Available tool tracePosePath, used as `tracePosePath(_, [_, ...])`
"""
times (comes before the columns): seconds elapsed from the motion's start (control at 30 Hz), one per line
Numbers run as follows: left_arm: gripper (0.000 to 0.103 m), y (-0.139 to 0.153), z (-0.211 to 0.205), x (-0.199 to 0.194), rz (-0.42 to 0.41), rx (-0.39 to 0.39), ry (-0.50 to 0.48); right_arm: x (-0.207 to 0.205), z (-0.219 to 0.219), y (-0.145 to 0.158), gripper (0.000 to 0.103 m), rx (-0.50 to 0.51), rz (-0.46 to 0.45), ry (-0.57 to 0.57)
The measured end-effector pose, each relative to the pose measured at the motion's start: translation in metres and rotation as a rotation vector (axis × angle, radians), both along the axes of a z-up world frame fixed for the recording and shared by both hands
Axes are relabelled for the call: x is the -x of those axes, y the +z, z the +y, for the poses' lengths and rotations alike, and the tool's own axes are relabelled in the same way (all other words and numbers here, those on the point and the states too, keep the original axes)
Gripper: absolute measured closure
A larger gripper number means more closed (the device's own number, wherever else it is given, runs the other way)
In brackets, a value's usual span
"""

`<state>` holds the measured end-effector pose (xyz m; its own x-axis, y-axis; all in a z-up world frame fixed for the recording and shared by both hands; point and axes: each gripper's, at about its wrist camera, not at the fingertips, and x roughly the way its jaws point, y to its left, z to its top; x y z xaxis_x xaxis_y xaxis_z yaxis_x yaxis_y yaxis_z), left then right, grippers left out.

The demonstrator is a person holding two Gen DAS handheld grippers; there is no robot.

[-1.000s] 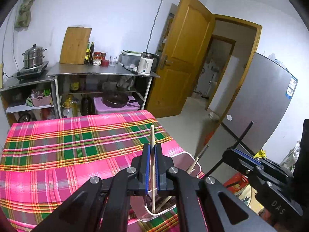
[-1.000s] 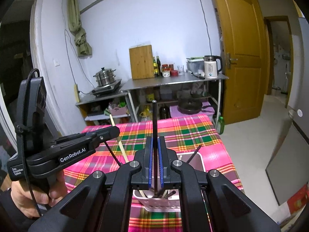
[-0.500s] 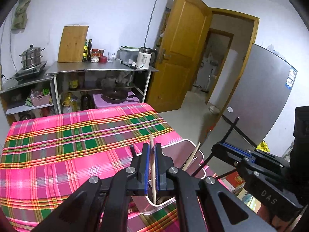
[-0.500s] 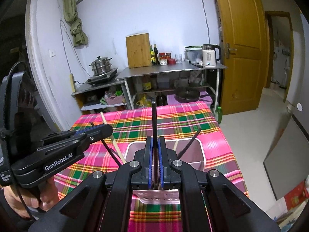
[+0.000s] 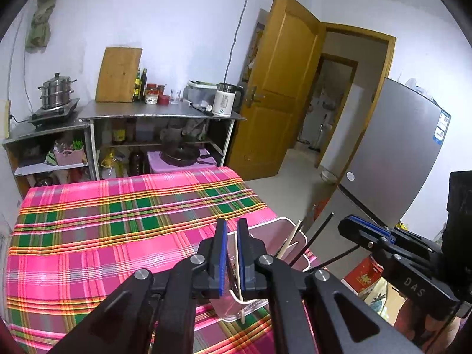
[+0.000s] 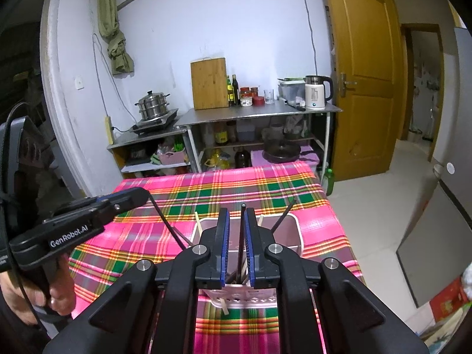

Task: Organize utensils

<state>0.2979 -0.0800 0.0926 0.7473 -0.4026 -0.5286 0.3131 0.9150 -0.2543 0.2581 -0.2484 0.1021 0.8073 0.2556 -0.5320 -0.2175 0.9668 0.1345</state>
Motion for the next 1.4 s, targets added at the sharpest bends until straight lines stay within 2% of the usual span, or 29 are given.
tracePosePath(0.27, [0.097,-0.002,0.016,0.026,0.000,0.006,0.009,0.023,0.003,0.002,0.093,-0.012,-0.011,0.012])
tracePosePath(0.67, [0.092,-0.028,0.030,0.049,0.046,0.013,0.020,0.033,0.022,-0.017,0.093,-0.017,0.017,0.086])
tracePosePath(1.0, [0.092,-0.062,0.053,0.050,0.111,0.032,0.057,0.011,0.039,-0.040,0.093,0.008,0.067,0.116])
tracePosePath(1.4, [0.092,-0.097,0.081,0.046,0.171,0.063,0.090,-0.034,0.058,-0.066,0.093,0.059,0.126,0.123])
